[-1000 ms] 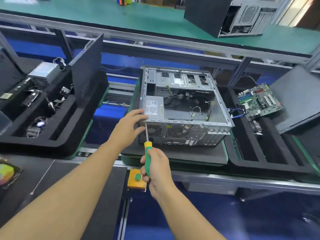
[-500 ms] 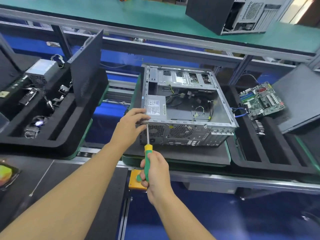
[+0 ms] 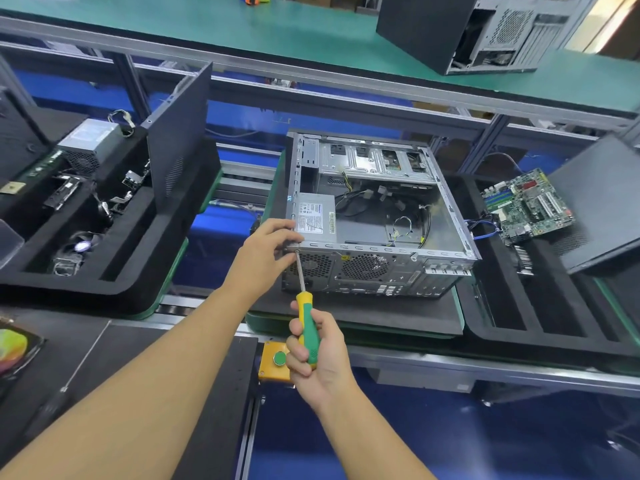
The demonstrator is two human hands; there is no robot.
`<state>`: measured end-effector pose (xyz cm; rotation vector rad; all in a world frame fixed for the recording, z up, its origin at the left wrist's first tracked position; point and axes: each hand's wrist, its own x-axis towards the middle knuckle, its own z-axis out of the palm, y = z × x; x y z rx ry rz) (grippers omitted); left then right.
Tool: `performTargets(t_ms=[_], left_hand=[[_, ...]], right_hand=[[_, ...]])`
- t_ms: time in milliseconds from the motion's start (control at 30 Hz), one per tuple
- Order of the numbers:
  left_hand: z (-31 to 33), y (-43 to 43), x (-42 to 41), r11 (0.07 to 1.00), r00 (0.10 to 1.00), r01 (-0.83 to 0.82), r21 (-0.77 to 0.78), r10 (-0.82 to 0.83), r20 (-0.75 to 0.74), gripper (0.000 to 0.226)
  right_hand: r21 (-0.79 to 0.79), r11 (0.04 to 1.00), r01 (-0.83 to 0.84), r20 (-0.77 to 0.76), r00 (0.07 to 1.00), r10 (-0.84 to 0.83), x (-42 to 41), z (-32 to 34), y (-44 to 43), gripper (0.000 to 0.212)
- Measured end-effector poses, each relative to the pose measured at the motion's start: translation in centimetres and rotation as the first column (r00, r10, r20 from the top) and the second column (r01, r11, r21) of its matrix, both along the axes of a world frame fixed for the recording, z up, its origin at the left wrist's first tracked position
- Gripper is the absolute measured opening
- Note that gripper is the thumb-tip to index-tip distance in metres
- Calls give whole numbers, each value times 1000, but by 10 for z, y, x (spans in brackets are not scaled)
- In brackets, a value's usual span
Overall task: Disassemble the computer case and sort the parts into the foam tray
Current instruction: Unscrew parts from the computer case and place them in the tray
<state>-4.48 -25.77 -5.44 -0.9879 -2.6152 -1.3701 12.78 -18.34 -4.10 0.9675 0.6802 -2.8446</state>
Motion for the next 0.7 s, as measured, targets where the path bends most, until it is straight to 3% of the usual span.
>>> performTargets(t_ms=[233, 300, 367, 467, 567, 633, 700], left_hand=[[3, 1, 3, 997, 997, -18, -80, 12, -74, 35], [3, 1, 3, 997, 997, -28, -76, 23, -72, 35], [3, 3, 6, 997, 997, -38, -60, 33, -70, 35], [3, 5, 9, 997, 997, -51, -59, 47, -62, 36], [8, -1, 12, 998, 999, -12, -58, 14, 37, 51], [11, -8, 20, 1000, 980, -27, -14, 30, 195, 68], [14, -12, 37, 976, 881, -219, 20, 189, 435, 59]], right_hand=[[24, 989, -145, -69, 987, 147, -8, -2, -9, 35], [110, 983, -145, -48, 987, 151, -6, -1, -6, 31], [313, 942, -122, 24, 992, 121, -6, 0, -7, 24], [721, 673, -166, 198, 980, 30, -12, 2, -15, 18], [893, 368, -260, 287, 958, -19, -15, 7, -20, 15], [904, 301, -303, 321, 947, -11, -15, 8, -18, 17], [904, 285, -318, 331, 944, 2, -16, 9, -14, 20]])
